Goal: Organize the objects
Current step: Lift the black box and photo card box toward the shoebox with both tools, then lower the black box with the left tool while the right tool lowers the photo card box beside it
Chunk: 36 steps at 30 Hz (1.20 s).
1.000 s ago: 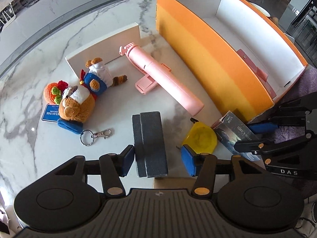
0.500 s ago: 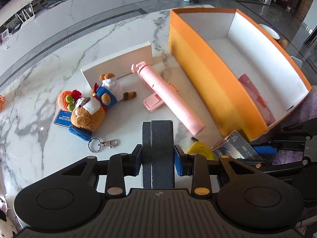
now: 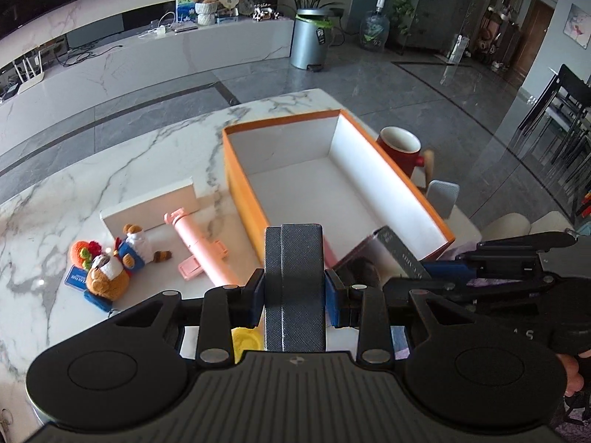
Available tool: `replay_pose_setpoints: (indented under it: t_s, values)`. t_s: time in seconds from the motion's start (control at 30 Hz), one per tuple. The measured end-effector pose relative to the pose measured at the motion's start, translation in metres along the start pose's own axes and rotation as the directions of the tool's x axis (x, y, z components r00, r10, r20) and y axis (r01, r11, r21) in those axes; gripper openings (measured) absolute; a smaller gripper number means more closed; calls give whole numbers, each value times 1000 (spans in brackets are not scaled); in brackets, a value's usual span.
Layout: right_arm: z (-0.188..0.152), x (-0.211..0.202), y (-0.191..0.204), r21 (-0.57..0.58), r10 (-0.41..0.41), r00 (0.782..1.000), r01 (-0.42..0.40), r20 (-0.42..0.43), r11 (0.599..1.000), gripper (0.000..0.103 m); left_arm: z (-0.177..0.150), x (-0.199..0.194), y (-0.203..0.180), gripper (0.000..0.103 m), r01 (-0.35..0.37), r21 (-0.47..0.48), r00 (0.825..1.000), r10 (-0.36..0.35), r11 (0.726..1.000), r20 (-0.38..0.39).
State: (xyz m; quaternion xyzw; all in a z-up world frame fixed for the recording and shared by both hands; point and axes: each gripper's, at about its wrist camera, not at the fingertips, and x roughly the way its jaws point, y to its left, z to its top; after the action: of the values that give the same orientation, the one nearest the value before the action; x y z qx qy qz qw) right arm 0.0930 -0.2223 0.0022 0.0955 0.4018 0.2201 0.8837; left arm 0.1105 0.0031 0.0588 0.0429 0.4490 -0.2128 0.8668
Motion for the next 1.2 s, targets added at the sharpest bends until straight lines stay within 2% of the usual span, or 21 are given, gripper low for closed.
replay_pose_setpoints:
  t_s: [0.17,0.3,0.4,0.5,0.63,0.93,1.03,1.2]
  values:
    - [22,-30,-32,49,-60,994,56,90,997,24,24,16,-23,38,59,-31,998,-58,998,31]
    - [34,-31,-64,97,-112,989,103,100,990,24,38,48,-32,38,124,-101,992,-123,987,20]
    - [39,-26,-91,141,-134,987,121,88,983,24,42,81,-34,38,147,-161,988,-151,976,-14]
    - [41,-14,-111,170,-124,990,111,67,979,24,40,114,-31,38,134,-214,987,-151,968,-62]
    - [41,7,-126,187,-102,995,98,14,977,24,35,139,-28,38,92,-230,988,-117,969,-97]
    - [31,61,-131,204,-156,980,180,-127,962,24,20,165,-39,38,-10,-197,983,-26,980,-180]
    - [31,73,-134,205,-193,968,224,-161,953,24,16,168,-37,38,-3,-216,977,-43,976,-209]
    - [33,83,-134,211,-181,961,224,-208,952,24,11,173,-37,38,21,-215,963,-77,976,-259]
